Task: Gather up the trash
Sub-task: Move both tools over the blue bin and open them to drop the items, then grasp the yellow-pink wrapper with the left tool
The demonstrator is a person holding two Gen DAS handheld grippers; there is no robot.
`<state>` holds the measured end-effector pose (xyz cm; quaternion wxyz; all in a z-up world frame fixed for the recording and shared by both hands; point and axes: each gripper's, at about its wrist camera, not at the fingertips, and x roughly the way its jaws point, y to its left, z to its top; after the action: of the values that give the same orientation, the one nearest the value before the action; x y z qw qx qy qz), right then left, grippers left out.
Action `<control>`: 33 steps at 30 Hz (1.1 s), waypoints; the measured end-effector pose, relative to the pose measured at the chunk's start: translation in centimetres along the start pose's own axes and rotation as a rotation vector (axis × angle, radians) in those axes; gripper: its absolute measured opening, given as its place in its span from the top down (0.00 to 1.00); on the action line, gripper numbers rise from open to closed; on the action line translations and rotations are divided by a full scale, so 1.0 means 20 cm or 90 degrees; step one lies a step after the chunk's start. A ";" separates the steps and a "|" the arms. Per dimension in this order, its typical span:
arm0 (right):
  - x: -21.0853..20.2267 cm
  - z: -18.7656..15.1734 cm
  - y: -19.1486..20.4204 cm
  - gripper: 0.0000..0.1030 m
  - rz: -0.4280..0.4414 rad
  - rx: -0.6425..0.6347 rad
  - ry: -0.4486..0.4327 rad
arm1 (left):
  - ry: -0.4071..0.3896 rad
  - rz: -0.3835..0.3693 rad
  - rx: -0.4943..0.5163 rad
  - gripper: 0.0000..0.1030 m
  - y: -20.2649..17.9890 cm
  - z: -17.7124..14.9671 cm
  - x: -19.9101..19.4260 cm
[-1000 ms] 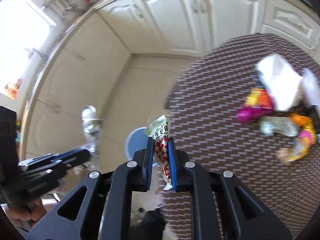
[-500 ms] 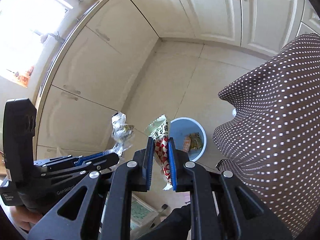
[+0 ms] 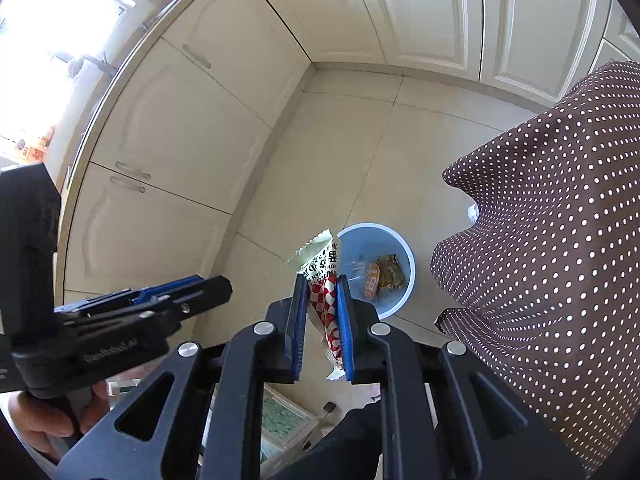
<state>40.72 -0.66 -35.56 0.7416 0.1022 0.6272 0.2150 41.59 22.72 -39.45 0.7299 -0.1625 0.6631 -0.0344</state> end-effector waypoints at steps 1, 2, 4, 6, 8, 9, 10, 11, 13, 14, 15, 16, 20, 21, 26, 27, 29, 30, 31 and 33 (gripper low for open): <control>0.01 0.00 0.01 0.87 0.000 -0.001 0.002 | -0.003 0.002 -0.002 0.66 0.01 -0.01 -0.01; 0.01 0.00 0.02 0.87 0.000 -0.003 0.003 | -0.005 0.003 -0.003 0.66 0.01 -0.02 -0.02; 0.03 0.00 0.04 0.87 0.003 -0.007 0.007 | -0.008 0.001 -0.010 0.65 0.03 -0.03 -0.04; 0.05 0.00 0.07 0.87 0.006 -0.011 0.010 | -0.011 0.002 -0.022 0.61 0.07 -0.05 -0.06; 0.05 0.01 0.09 0.87 0.008 -0.016 0.011 | -0.018 0.007 -0.033 0.60 0.10 -0.07 -0.09; 0.06 0.01 0.10 0.87 0.010 -0.019 0.010 | -0.020 0.006 -0.036 0.60 0.11 -0.08 -0.11; 0.06 0.01 0.12 0.87 0.013 -0.022 0.010 | -0.024 0.005 -0.041 0.59 0.13 -0.08 -0.12; 0.06 0.02 0.14 0.86 0.016 -0.024 0.008 | -0.028 0.006 -0.045 0.59 0.14 -0.10 -0.14; 0.05 0.03 0.17 0.84 0.022 -0.030 0.002 | -0.036 0.007 -0.053 0.58 0.17 -0.11 -0.18; 0.05 0.02 0.18 0.84 0.023 -0.031 -0.002 | -0.041 0.007 -0.056 0.57 0.18 -0.11 -0.20; 0.05 0.03 0.19 0.83 0.026 -0.034 -0.006 | -0.049 0.006 -0.062 0.56 0.19 -0.12 -0.23; 0.04 0.03 0.21 0.82 0.028 -0.036 -0.009 | -0.054 0.006 -0.066 0.55 0.20 -0.12 -0.25; 0.01 0.04 0.23 0.78 0.035 -0.044 -0.020 | -0.073 0.006 -0.075 0.54 0.19 -0.13 -0.32; 0.00 0.04 0.23 0.77 0.036 -0.044 -0.023 | -0.075 0.007 -0.076 0.54 0.19 -0.13 -0.33; -0.09 0.02 0.15 0.77 0.031 -0.036 -0.042 | -0.080 0.007 -0.069 0.54 0.09 -0.16 -0.34; -0.11 0.02 0.12 0.77 0.029 -0.033 -0.046 | -0.079 0.005 -0.063 0.54 0.05 -0.16 -0.34; -0.19 0.01 0.03 0.76 0.017 -0.022 -0.063 | -0.077 0.005 -0.050 0.54 -0.03 -0.16 -0.33; -0.21 0.00 0.00 0.76 0.013 -0.017 -0.069 | -0.076 0.004 -0.042 0.54 -0.08 -0.16 -0.32; -0.26 0.00 -0.07 0.76 0.007 -0.006 -0.079 | -0.075 0.002 -0.032 0.54 -0.14 -0.16 -0.31; -0.36 -0.02 -0.21 0.75 -0.005 0.018 -0.100 | -0.073 -0.004 -0.010 0.54 -0.27 -0.15 -0.29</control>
<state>40.26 -7.63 -31.00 0.7879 0.1264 0.5705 0.1945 38.87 18.53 -32.46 0.7651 -0.1720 0.6201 -0.0226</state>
